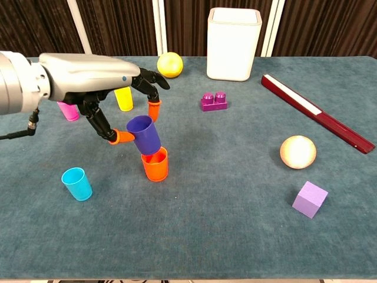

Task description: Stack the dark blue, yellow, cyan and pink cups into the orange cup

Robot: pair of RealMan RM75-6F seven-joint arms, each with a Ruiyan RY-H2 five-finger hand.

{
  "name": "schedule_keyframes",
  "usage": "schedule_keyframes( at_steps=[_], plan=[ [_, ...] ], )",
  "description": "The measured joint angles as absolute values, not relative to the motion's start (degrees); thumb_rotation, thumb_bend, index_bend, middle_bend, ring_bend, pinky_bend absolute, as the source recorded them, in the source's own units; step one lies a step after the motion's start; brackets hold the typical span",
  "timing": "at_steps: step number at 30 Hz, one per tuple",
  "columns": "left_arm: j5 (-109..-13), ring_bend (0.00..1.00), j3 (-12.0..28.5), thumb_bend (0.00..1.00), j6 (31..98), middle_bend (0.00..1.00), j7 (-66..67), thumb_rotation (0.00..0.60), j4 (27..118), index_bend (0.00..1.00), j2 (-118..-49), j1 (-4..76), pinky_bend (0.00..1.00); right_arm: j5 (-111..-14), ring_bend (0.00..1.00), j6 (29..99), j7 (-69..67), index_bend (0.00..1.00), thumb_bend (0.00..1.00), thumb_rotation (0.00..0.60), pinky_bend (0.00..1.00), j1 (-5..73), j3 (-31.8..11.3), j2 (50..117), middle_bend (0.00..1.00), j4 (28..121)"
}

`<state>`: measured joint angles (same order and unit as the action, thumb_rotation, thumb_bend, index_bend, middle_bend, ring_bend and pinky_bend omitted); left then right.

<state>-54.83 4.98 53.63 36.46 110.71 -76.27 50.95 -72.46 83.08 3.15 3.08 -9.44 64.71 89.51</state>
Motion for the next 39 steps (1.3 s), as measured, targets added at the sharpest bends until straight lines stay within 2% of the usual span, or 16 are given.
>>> schedule_keyframes(
  at_steps=[27, 34, 39],
  plan=[
    [-52.1, 0.0, 3.5, 0.33, 54.9, 0.06, 37.6, 0.6, 105.7, 0.41, -81.6, 52.1, 0.0, -72.4, 0.04, 83.2, 2.6, 0.04, 0.42, 0.6, 0.02, 2.8, -9.6, 64.3, 0.0, 90.0],
    [-50.9, 0.0, 3.5, 0.33, 54.9, 0.06, 37.8, 0.6, 104.2, 0.31, -82.8, 52.5, 0.0, -72.3, 0.04, 83.2, 2.7, 0.04, 0.42, 0.6, 0.02, 2.8, -9.6, 64.2, 0.0, 90.0],
    [-50.3, 0.0, 3.4, 0.31, 54.7, 0.05, 38.2, 0.6, 103.9, 0.18, -82.9, 52.8, 0.0, -72.2, 0.04, 83.2, 2.7, 0.04, 0.42, 0.6, 0.02, 2.8, -9.6, 64.2, 0.0, 90.1]
  ],
)
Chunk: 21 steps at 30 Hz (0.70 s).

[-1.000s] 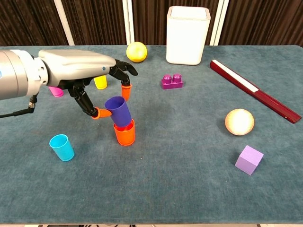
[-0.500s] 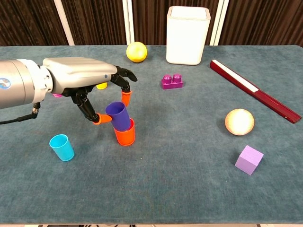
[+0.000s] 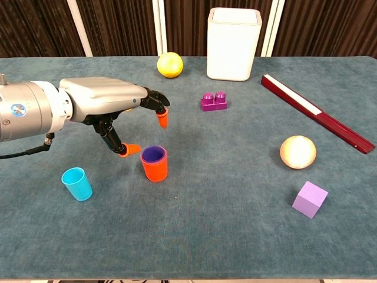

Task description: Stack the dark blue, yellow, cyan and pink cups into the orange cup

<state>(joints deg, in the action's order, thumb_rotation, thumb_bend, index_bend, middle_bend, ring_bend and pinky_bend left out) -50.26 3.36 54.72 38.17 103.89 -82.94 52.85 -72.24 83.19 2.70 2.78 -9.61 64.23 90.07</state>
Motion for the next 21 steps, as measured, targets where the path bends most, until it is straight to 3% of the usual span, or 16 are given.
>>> schedule_keyframes(
  at_steps=[3, 21],
  plan=[
    [-49.7, 0.0, 3.2, 0.3, 54.5, 0.05, 38.5, 0.6, 104.2, 0.13, -82.6, 53.1, 0.0, -72.2, 0.04, 83.2, 2.7, 0.04, 0.42, 0.6, 0.02, 2.8, -9.6, 64.2, 0.0, 90.1],
    [-55.8, 0.0, 3.6, 0.28, 60.5, 0.06, 37.4, 0.6, 106.2, 0.14, -76.4, 51.2, 0.0, -71.9, 0.04, 83.1, 3.4, 0.04, 0.42, 0.6, 0.02, 2.8, -9.6, 64.3, 0.0, 90.1]
  ],
)
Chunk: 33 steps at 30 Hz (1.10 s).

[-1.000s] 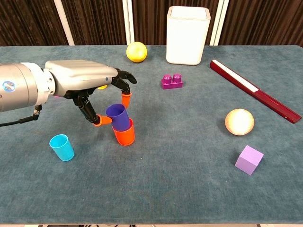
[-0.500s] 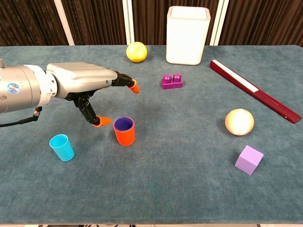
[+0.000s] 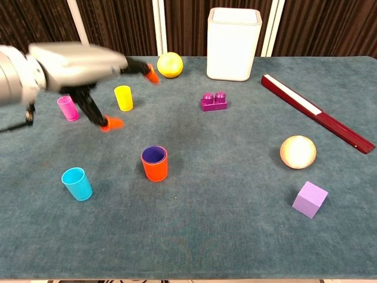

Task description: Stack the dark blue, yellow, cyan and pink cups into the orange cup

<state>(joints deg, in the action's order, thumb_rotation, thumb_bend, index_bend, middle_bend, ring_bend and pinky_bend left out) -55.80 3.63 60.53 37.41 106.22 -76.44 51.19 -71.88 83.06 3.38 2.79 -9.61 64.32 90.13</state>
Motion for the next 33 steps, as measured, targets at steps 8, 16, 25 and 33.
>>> schedule_keyframes(
  at_steps=[8, 16, 25, 33],
  plan=[
    [-53.5, 0.0, 7.2, 0.28, 60.0, 0.06, 33.1, 0.6, 103.4, 0.16, -74.2, 51.0, 0.0, -70.7, 0.04, 82.6, 3.9, 0.04, 0.42, 0.6, 0.02, 2.9, -9.9, 64.6, 0.0, 89.4],
    [-44.1, 0.0, 9.8, 0.28, 55.1, 0.06, 34.4, 0.6, 95.9, 0.17, -75.3, 54.7, 0.0, -69.3, 0.04, 82.0, 4.5, 0.04, 0.42, 0.6, 0.02, 3.1, -10.3, 65.1, 0.0, 87.9],
    [-38.2, 0.0, 11.1, 0.28, 50.8, 0.06, 35.9, 0.6, 83.3, 0.2, -81.3, 58.8, 0.0, -68.1, 0.04, 81.2, 5.9, 0.04, 0.42, 0.6, 0.02, 3.4, -10.4, 66.0, 0.0, 86.4],
    [-35.7, 0.0, 11.4, 0.28, 46.9, 0.06, 35.3, 0.6, 72.8, 0.21, -86.8, 61.0, 0.0, -67.5, 0.04, 81.1, 6.4, 0.04, 0.42, 0.6, 0.02, 3.4, -10.6, 66.2, 0.0, 86.1]
  ],
)
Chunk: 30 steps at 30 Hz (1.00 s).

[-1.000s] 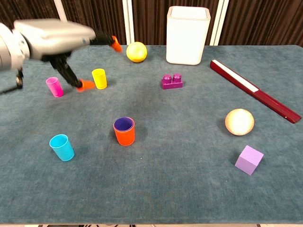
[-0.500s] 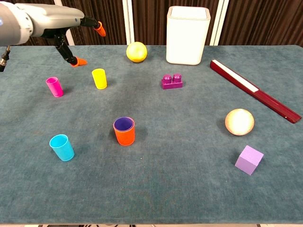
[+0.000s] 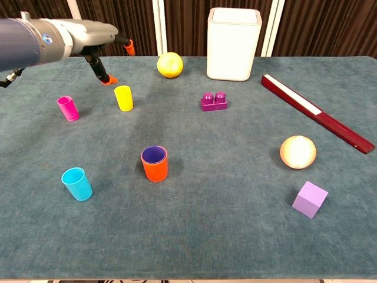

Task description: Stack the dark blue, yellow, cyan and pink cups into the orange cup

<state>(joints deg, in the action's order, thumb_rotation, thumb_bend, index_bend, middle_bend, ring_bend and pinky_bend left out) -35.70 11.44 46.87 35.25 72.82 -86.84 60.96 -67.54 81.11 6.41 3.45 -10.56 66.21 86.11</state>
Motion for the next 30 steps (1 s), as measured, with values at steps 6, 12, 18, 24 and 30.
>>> schedule_keyframes(
  at_steps=[6, 12, 18, 24, 30],
  plan=[
    [-34.7, 0.0, 11.0, 0.28, 43.9, 0.06, 34.5, 0.6, 65.9, 0.22, -90.5, 61.9, 0.0, -67.2, 0.04, 80.8, 6.9, 0.04, 0.42, 0.6, 0.02, 3.5, -10.6, 66.4, 0.0, 85.7],
    [-34.5, 0.0, 10.4, 0.28, 41.3, 0.06, 33.6, 0.6, 60.1, 0.25, -93.9, 62.3, 0.0, -67.1, 0.04, 80.8, 7.2, 0.04, 0.42, 0.6, 0.02, 3.6, -10.6, 66.6, 0.0, 85.6],
    [-35.2, 0.0, 9.9, 0.28, 40.1, 0.06, 32.9, 0.6, 56.5, 0.26, -95.9, 62.3, 0.0, -67.1, 0.04, 81.1, 7.7, 0.04, 0.42, 0.6, 0.02, 3.6, -10.6, 66.7, 0.0, 85.4],
    [-35.0, 0.0, 9.9, 0.28, 38.9, 0.06, 32.3, 0.6, 53.4, 0.3, -97.6, 62.3, 0.0, -67.2, 0.04, 81.4, 7.8, 0.04, 0.42, 0.6, 0.02, 3.5, -10.6, 66.7, 0.0, 85.5],
    [-35.8, 0.0, 10.0, 0.28, 38.6, 0.06, 32.0, 0.6, 51.8, 0.33, -98.8, 62.4, 0.0, -67.3, 0.04, 81.6, 8.0, 0.04, 0.42, 0.6, 0.02, 3.4, -10.6, 66.7, 0.0, 85.3]
  ],
)
